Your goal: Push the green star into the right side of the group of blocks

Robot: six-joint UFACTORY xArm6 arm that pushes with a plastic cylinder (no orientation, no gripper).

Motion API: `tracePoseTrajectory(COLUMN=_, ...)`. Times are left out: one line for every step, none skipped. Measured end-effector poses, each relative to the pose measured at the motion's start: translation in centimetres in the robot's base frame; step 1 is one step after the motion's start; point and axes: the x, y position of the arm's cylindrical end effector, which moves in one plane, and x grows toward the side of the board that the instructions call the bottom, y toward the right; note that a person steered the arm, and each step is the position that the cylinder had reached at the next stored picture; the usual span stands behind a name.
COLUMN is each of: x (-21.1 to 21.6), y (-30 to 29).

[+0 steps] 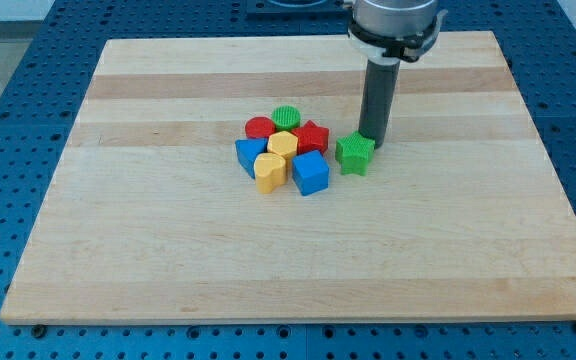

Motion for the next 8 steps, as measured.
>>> tracePoseTrajectory(x=1.6, y=2.2)
tracePoseTrajectory(x=3.0, y=2.8)
tracePoseTrajectory(x=3.6, y=4.1)
tracePoseTrajectory(x=2.7, y=3.0)
tracePoseTrajectory(x=2.6, y=0.8)
tracePoseTrajectory(x=3.1, y=-0.4)
tracePoseTrajectory(x=4.0, y=-0.6)
tracePoseTrajectory(x=4.2, y=-1.2)
